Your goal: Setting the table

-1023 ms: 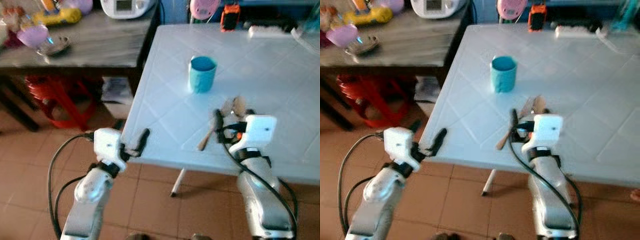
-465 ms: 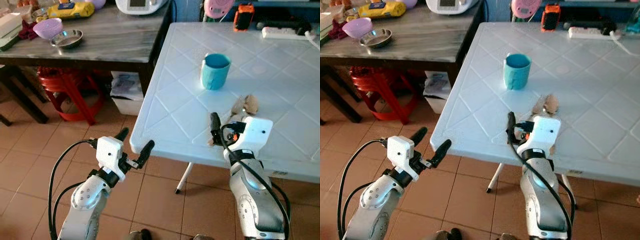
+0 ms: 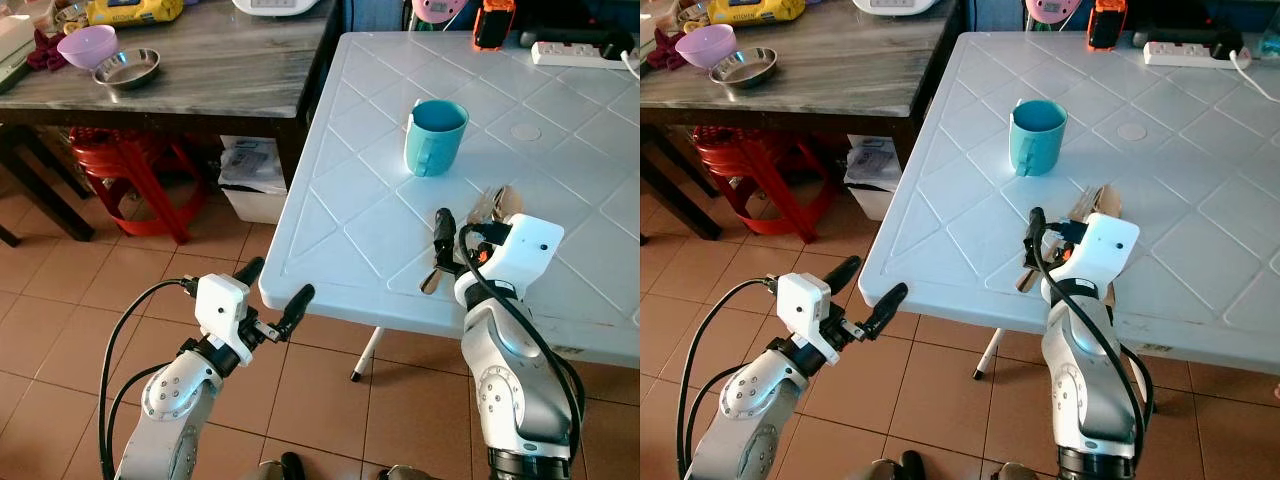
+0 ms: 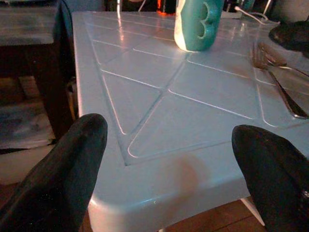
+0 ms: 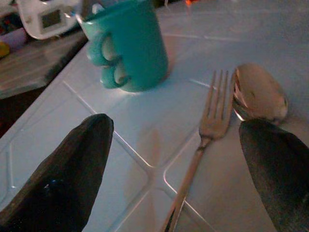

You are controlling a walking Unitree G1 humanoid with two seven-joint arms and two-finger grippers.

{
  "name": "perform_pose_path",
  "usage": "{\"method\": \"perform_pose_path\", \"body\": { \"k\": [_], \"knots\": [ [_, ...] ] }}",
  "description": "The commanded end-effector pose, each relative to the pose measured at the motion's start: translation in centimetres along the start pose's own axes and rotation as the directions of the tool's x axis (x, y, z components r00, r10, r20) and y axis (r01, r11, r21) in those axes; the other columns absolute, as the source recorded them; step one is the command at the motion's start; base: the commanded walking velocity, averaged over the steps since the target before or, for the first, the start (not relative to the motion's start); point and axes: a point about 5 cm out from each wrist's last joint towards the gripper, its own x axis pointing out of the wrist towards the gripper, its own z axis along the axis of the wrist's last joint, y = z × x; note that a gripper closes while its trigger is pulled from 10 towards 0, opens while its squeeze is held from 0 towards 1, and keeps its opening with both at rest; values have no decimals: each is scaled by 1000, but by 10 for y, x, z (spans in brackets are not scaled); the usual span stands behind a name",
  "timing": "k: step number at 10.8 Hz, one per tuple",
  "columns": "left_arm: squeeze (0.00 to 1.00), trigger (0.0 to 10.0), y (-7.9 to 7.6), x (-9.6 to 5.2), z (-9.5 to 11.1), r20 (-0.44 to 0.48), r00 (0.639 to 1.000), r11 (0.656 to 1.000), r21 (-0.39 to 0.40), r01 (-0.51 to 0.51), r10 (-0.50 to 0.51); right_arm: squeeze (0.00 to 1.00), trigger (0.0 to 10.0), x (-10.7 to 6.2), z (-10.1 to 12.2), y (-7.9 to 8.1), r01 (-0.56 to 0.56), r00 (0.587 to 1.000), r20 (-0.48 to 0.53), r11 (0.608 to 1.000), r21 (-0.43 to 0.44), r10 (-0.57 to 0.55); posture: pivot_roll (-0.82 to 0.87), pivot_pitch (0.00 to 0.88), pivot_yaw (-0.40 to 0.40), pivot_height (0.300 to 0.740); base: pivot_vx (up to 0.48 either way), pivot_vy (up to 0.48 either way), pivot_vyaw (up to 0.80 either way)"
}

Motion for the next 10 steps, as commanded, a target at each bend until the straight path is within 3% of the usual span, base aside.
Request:
{"method": "perform_pose_path", "body": {
  "k": [1,3,6,9,10],
  "knots": [
    [0,10000,0,-4,0,-2,1000,1000,-4,22,-22,0,10000,0,1,4,3,1000,-13,1000,30,-3,-107,218,97,740,0,0,0],
    [0,10000,-6,-3,2,30,994,994,-33,104,-103,0,10000,5,-3,1,50,998,-52,997,57,-47,-106,219,96,740,0,0,0],
    [0,10000,-5,-3,3,34,993,993,-28,117,-116,0,10000,13,-4,1,93,992,-95,989,115,-83,-106,218,102,740,0,0,0],
    [0,10000,-7,-2,6,39,991,991,-22,129,-128,0,10000,16,-14,4,125,981,-162,987,104,-108,-102,218,99,740,0,0,0],
    [0,10000,-8,-2,8,41,991,991,-25,131,-130,0,0,21,-20,10,130,972,-209,988,84,-110,-103,218,97,740,0,0,0]
  ]
}}
